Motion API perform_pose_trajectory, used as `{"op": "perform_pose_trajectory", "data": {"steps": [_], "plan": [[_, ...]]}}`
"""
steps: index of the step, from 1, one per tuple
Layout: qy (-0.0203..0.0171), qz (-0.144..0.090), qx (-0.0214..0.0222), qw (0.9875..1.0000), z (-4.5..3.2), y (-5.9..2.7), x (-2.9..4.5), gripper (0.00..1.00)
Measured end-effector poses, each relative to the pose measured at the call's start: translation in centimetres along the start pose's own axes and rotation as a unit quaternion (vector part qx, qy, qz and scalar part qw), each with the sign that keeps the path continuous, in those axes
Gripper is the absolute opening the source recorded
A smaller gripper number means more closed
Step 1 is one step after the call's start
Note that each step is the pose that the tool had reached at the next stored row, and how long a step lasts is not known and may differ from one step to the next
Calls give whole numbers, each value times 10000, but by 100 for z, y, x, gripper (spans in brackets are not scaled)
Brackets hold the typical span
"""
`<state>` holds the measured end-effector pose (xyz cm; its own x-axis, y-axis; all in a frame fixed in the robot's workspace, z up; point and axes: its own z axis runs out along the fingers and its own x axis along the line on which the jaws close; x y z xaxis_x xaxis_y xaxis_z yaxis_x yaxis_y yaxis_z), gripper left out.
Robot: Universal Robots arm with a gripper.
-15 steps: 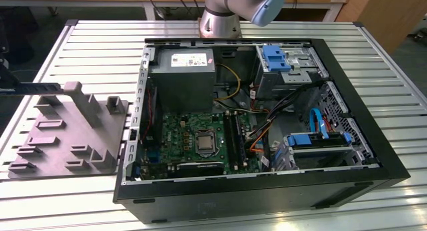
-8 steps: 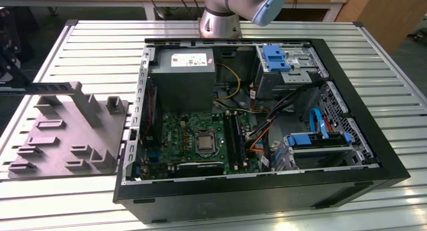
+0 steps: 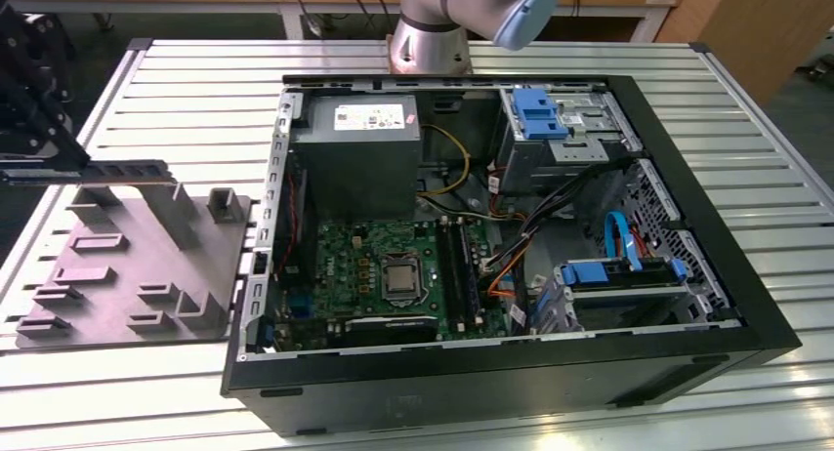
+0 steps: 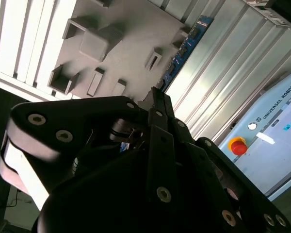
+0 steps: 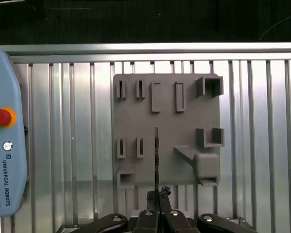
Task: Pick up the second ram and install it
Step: 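Pick up the second ram and move it above second insertion slot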
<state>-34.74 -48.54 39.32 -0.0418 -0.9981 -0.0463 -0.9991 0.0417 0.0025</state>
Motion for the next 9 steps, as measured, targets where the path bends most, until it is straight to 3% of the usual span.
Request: {"op": "perform_pose_trajectory", "data": {"steps": [9], "plan": [[0, 0, 0, 10000, 0, -262, -11, 11]]}}
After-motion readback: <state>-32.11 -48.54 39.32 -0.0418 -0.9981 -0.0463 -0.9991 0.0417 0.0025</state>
